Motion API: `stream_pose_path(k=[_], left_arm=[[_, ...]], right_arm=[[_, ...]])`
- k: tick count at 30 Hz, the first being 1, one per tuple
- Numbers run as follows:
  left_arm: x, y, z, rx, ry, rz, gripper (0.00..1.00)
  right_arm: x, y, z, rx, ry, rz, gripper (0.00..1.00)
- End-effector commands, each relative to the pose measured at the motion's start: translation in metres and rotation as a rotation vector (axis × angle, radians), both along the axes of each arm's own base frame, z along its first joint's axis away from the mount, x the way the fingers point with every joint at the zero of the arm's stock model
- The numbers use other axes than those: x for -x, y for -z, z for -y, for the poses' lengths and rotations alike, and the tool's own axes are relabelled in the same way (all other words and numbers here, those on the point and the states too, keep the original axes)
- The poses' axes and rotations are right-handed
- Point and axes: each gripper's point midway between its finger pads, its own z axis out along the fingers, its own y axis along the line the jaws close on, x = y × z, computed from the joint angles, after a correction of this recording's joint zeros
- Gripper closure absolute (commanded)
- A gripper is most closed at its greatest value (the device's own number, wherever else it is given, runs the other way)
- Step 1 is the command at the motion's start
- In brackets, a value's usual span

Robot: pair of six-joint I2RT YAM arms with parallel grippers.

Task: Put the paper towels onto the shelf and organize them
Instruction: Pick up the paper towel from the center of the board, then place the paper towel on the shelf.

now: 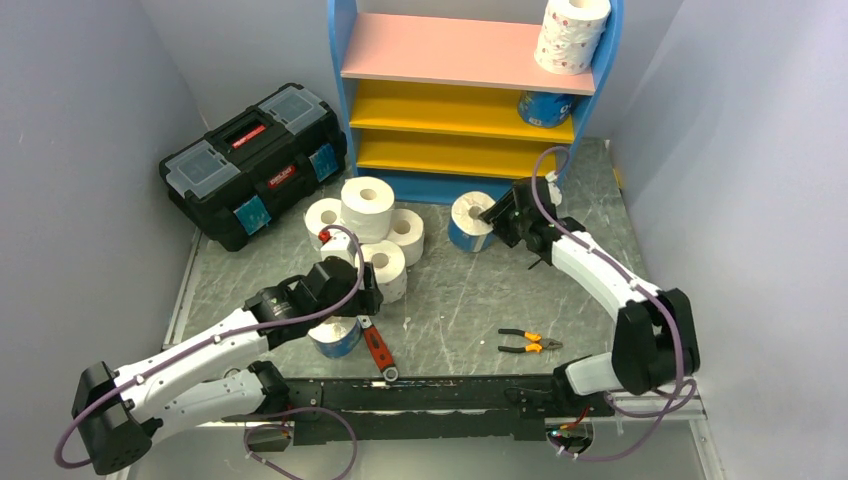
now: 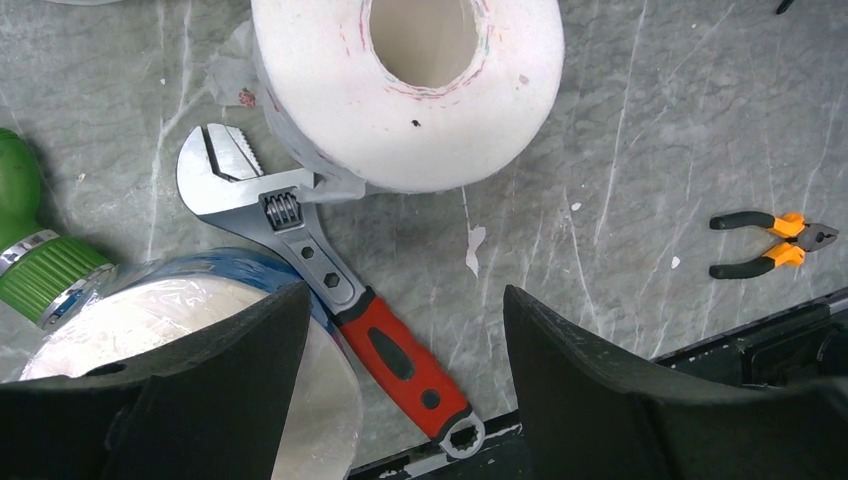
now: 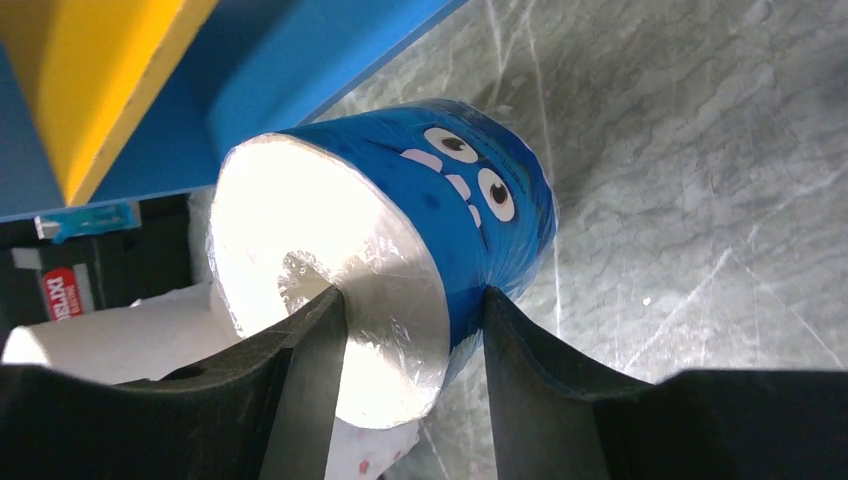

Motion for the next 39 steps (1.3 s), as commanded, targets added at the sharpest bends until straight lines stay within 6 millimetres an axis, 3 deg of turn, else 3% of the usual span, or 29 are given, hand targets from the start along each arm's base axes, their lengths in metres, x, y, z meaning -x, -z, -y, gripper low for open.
stream_pose_path(k=[1, 8, 12, 17, 32, 39], left_arm=[[-0.001, -0.011, 0.005, 0.063, -0.008, 0.022, 0.24], [0.0, -0.017, 0.005, 0.078, -0.007, 0.028, 0.24], [-0.001, -0.021, 0.007, 0.087, -0.004, 0.032, 0.24], [-0.001, -0.022, 0.009, 0.098, 0.0, 0.026, 0.24], [-0.001, -0.026, 0.004, 0.095, -0.018, 0.038, 0.24], [-0.001, -0.028, 0.001, 0.086, -0.023, 0.049, 0.24]], right_arm=[[-0.002, -0.072, -0.002, -0.044, 0.005, 0.139, 1.0], [0.02, -0.119, 0.01, -0.032, 0.088, 0.12, 1.0], [0.028, -0.127, 0.021, 0.012, 0.213, -0.015, 1.0], [0.028, -0.147, 0.017, -0.066, 0.271, -0.027, 1.0], [-0.009, -0.223, 0.009, -0.168, 0.299, 0.165, 1.0], [-0.033, -0.24, 0.001, -0.182, 0.309, 0.203, 1.0]])
